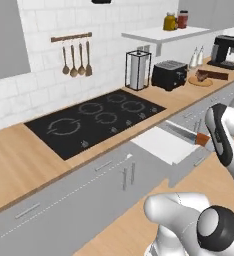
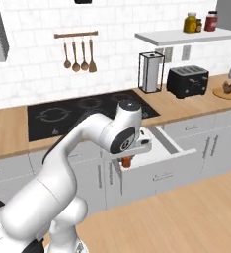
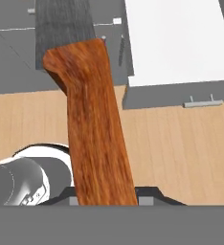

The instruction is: Pick up the knife from the drawer and place it on the cutting board. Then place the meat from the plate to the cutting board.

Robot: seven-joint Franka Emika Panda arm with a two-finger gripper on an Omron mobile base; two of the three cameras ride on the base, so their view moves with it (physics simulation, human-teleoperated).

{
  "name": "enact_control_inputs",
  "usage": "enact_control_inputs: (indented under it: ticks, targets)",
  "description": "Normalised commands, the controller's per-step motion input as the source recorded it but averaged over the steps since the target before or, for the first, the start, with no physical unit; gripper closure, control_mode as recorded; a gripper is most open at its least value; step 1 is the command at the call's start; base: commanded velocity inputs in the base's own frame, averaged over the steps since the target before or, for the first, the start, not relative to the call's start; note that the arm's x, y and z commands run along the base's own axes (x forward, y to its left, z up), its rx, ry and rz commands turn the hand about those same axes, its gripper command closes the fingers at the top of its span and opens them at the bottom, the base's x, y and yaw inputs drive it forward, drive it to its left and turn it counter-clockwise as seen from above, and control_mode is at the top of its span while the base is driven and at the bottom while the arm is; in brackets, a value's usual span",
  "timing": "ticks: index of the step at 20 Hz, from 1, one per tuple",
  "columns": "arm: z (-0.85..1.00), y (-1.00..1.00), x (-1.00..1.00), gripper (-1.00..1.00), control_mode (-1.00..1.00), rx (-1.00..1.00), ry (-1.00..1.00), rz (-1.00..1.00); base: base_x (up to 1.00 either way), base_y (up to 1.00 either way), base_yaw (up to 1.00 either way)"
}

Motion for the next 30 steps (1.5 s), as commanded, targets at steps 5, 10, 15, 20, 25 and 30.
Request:
enact_control_inputs:
  ticks: [5, 10, 15, 20, 25, 30]
  targets:
    - [0.00, 0.00, 0.00, 1.00, 1.00, 0.00, 0.00, 0.00, 0.08, -1.00, 0.14]
    - [0.00, 0.00, 0.00, 1.00, 1.00, 0.00, 0.00, 0.00, 0.35, -1.00, 0.13]
    - [0.00, 0.00, 0.00, 1.00, 1.00, 0.00, 0.00, 0.00, 0.48, -1.00, 0.12]
    - [0.00, 0.00, 0.00, 1.00, 1.00, 0.00, 0.00, 0.00, 0.47, -1.00, 0.13]
    - [0.00, 0.00, 0.00, 1.00, 1.00, 0.00, 0.00, 0.00, 0.47, -1.00, 0.15]
    - [0.00, 0.00, 0.00, 1.00, 1.00, 0.00, 0.00, 0.00, 0.56, -1.00, 0.17]
